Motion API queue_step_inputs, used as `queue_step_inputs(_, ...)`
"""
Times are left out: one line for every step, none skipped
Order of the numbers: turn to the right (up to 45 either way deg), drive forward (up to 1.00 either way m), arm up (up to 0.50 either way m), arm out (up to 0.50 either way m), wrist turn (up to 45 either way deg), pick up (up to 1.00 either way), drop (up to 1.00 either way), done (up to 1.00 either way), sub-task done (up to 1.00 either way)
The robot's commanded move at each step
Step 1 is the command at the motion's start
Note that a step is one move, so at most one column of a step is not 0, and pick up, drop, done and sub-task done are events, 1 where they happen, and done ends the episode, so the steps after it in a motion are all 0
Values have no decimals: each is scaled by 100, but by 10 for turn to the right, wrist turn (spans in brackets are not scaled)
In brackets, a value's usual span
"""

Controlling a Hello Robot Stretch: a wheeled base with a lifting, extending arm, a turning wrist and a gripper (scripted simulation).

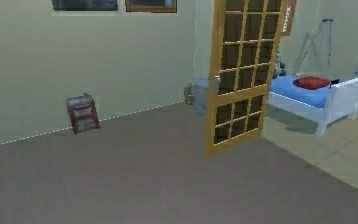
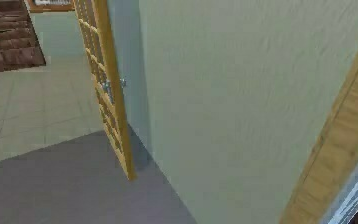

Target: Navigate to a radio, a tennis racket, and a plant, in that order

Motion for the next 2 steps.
queue_step_inputs(420,0,0,0,0,0,0,0,0)
queue_step_inputs(0,100,0,0,0,0,0,0,0)
